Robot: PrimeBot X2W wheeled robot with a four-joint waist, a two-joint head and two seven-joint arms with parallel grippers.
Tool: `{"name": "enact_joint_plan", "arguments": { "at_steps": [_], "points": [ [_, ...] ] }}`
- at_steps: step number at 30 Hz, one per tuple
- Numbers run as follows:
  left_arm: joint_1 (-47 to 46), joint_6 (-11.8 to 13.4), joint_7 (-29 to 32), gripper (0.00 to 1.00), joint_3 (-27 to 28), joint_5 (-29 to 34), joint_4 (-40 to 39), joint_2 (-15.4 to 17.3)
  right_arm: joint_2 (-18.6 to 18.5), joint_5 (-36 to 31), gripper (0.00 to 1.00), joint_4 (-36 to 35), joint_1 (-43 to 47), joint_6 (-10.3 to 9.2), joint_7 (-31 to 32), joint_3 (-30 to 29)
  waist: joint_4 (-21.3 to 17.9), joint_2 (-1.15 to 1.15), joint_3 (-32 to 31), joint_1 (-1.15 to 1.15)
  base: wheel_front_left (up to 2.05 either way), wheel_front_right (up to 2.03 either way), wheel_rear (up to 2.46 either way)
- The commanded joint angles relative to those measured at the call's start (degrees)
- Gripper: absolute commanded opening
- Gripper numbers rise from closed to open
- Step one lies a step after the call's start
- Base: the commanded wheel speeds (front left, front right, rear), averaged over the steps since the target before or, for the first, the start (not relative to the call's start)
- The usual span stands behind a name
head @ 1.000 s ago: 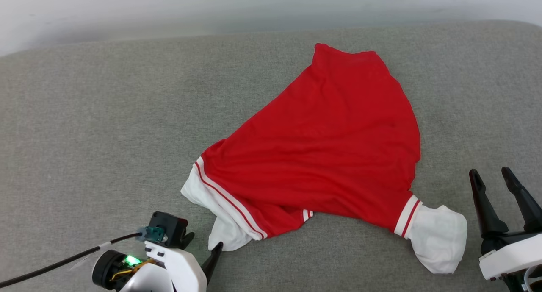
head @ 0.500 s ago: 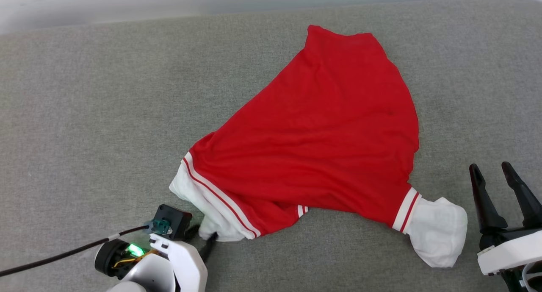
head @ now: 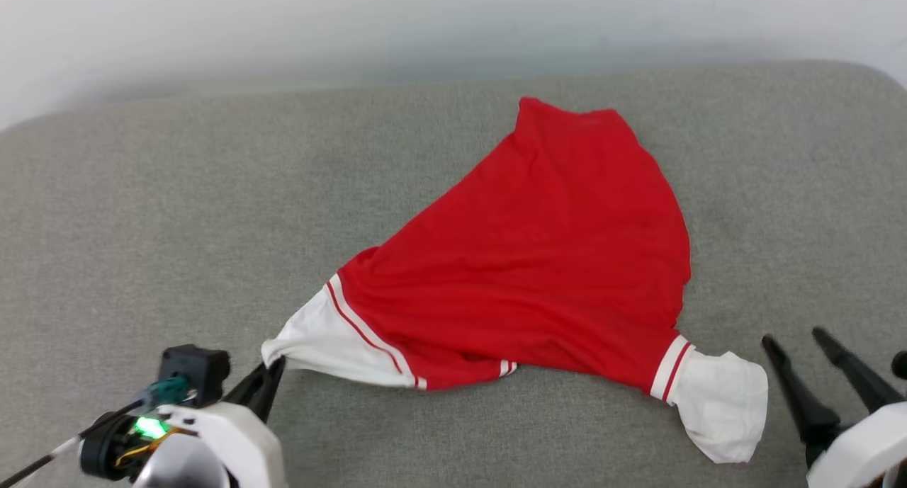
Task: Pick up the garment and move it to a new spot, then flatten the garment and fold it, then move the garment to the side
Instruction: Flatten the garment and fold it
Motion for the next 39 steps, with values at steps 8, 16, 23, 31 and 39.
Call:
{"name": "enact_joint_plan", "arguments": {
  "at_steps": [8, 16, 23, 31, 39],
  "points": [
    [5.9, 3.4, -0.2, 0.00, 5.0, -1.5, -9.1, 4.0, -8.9, 1.1, 1.00, -10.0, 7.0, -0.02, 19.5, 4.0, 0.4, 0.00, -2.4, 0.00, 0.00, 0.00, 0.00],
    [6.6, 4.9, 0.0, 0.00, 6.0, -1.3, -13.9, 4.7, -10.6, -0.5, 1.00, -15.1, 6.6, -0.02, 31.2, 7.0, 1.5, 0.00, 0.4, 0.00, 0.00, 0.00, 0.00],
    [4.0, 3.8, 0.6, 0.00, 4.6, -1.0, -13.6, 4.0, -9.7, -2.4, 1.00, -7.7, 1.8, -0.01, 31.9, 12.0, 3.3, 0.00, 2.8, 0.00, 0.00, 0.00, 0.00],
    [1.9, 3.3, 0.5, 0.00, 3.6, -1.0, -11.9, 3.3, -11.2, -3.1, 1.00, 0.7, -1.0, -0.05, 34.0, 17.4, 4.8, 0.00, 5.0, 0.00, 0.00, 0.00, 0.00],
    [0.9, 2.9, 0.1, 0.00, 3.7, -1.2, -11.1, 3.4, -11.6, -3.9, 1.00, 8.1, -2.8, -0.18, 32.1, 21.3, 5.2, 0.00, 6.1, 0.00, 0.00, 0.00, 0.00]
  ]
}}
